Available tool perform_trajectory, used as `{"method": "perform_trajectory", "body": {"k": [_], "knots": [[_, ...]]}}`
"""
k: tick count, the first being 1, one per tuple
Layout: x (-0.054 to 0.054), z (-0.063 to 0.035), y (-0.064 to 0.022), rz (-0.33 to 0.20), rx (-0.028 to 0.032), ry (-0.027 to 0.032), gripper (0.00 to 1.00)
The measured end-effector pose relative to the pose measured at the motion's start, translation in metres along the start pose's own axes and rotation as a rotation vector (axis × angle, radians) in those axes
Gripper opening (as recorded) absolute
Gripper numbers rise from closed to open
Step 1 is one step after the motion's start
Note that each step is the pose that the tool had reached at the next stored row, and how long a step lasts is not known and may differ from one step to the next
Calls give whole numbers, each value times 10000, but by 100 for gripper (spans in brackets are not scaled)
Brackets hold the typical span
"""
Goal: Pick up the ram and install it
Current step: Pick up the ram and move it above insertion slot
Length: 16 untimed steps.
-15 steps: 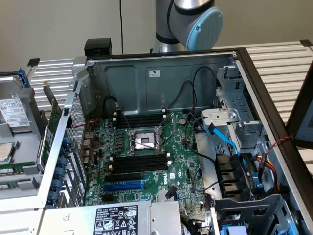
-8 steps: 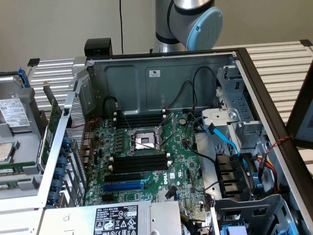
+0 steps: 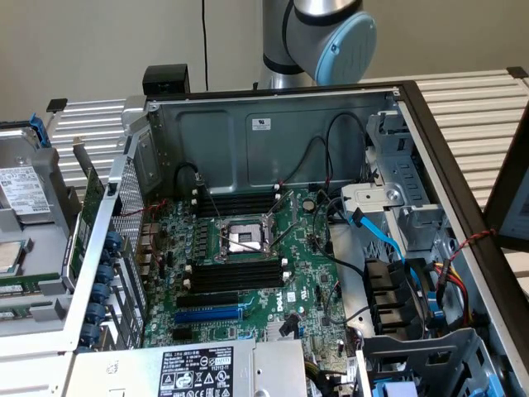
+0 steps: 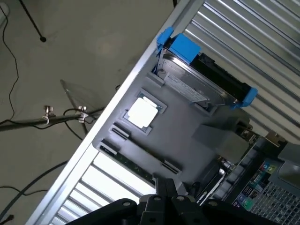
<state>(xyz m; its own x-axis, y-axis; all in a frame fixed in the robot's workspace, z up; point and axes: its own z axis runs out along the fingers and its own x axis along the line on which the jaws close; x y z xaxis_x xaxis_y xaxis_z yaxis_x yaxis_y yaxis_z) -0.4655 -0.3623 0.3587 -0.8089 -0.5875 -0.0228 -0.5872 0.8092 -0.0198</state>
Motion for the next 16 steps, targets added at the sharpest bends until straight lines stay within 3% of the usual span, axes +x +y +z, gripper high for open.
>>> {"method": "perform_trajectory", "body": {"k": [9, 16], "knots": [[2, -1, 0, -1631, -6, -5, 11], [2, 8, 2, -2905, -76, 32, 11]]}}
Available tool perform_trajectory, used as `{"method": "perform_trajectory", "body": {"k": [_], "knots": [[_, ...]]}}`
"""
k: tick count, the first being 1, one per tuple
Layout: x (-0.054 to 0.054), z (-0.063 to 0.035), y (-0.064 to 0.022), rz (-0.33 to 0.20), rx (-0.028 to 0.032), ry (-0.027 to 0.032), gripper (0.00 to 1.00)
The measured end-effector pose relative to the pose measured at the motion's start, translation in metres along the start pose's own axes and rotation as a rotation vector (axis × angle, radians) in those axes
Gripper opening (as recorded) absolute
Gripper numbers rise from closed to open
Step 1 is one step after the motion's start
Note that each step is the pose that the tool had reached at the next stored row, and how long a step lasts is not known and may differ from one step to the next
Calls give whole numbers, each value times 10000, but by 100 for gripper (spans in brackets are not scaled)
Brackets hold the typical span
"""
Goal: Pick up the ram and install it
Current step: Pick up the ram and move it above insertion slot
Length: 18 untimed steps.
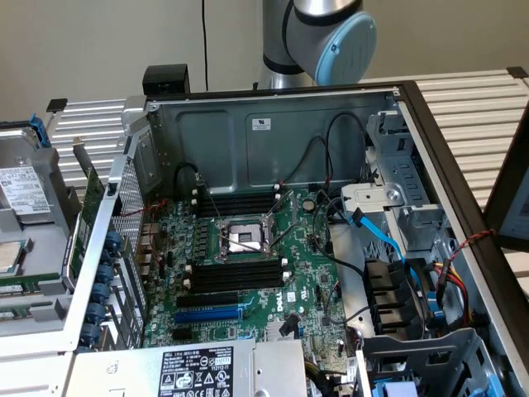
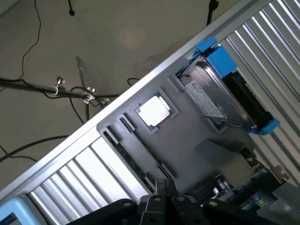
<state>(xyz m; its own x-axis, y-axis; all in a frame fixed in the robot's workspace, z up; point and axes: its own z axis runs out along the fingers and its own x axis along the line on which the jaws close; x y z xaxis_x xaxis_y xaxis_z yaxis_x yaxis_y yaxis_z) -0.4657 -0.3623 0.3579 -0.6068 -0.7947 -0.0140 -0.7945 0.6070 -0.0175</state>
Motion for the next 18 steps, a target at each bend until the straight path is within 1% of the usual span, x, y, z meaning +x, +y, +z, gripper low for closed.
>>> {"method": "perform_trajectory", "body": {"k": [6, 13, 14, 16, 17, 18], "knots": [[0, 11, 0, -1102, -81, 51, 11], [0, 20, 0, -2371, -110, 46, 11], [0, 23, 0, -2666, -122, 57, 11], [0, 26, -1, -3025, -136, 94, 11], [0, 27, -1, -3198, -144, 130, 11], [0, 27, 0, -3349, -150, 178, 11]]}}
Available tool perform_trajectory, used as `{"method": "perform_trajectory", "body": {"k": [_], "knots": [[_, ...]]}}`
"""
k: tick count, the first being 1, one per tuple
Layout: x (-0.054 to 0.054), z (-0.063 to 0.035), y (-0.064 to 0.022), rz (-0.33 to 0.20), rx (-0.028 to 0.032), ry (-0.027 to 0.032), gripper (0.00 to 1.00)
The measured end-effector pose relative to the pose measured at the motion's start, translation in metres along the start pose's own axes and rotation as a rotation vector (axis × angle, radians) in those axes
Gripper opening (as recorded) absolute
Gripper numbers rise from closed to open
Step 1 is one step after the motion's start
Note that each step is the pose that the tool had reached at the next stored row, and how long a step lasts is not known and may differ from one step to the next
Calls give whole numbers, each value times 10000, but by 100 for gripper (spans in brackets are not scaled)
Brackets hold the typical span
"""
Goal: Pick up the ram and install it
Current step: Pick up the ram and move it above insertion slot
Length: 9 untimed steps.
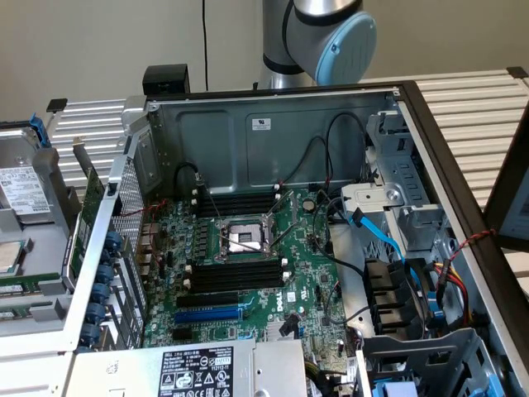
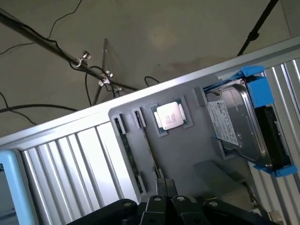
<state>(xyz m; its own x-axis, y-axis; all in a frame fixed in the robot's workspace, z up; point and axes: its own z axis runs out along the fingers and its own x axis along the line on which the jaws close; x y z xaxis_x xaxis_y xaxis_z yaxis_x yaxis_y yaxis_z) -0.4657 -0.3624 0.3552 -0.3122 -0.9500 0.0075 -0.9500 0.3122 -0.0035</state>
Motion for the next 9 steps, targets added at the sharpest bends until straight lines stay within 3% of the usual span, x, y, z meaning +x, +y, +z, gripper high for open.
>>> {"method": "perform_trajectory", "body": {"k": [4, 6, 9], "knots": [[0, 4, 0, -596, -14, 193, 11], [1, 7, 0, -957, 1, 228, 11], [0, 12, 0, -1502, 11, 236, 11]]}}
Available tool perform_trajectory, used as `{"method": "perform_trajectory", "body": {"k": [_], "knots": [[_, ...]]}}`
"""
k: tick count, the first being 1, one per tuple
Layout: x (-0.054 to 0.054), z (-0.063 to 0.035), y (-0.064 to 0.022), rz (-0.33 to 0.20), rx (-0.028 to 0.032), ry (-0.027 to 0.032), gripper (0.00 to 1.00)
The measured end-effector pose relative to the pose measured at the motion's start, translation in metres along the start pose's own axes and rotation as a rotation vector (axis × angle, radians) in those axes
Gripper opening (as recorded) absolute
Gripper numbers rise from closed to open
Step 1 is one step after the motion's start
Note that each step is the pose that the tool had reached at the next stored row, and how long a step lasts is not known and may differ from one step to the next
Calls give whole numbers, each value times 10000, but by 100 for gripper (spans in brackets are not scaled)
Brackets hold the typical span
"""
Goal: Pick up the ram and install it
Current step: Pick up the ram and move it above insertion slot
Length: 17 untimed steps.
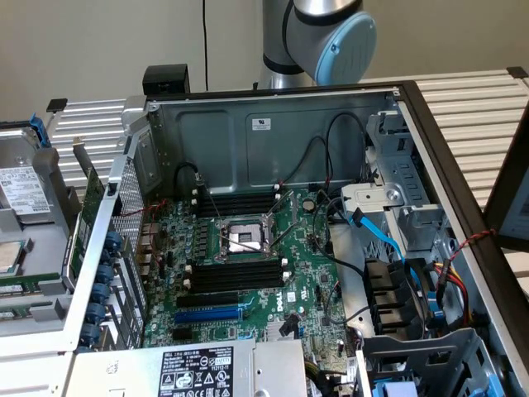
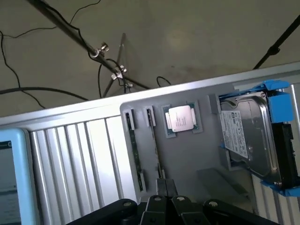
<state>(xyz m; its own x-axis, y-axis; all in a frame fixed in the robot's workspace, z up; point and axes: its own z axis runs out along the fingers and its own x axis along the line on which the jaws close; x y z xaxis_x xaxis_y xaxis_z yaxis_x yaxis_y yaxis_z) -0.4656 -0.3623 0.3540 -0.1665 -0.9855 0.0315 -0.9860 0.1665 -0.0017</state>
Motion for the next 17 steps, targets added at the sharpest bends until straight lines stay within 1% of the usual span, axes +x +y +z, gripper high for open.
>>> {"method": "perform_trajectory", "body": {"k": [8, 11, 13, 14, 16, 17], "knots": [[-1, 26, 1, -1283, 42, 0, 11], [0, 35, 0, -1586, 52, 15, 11], [6, 39, 0, -1651, 58, 49, 11], [10, 40, -1, -1672, 62, 85, 11], [18, 40, -3, -1716, 71, 173, 11], [21, 42, -3, -1752, 74, 196, 11]]}}
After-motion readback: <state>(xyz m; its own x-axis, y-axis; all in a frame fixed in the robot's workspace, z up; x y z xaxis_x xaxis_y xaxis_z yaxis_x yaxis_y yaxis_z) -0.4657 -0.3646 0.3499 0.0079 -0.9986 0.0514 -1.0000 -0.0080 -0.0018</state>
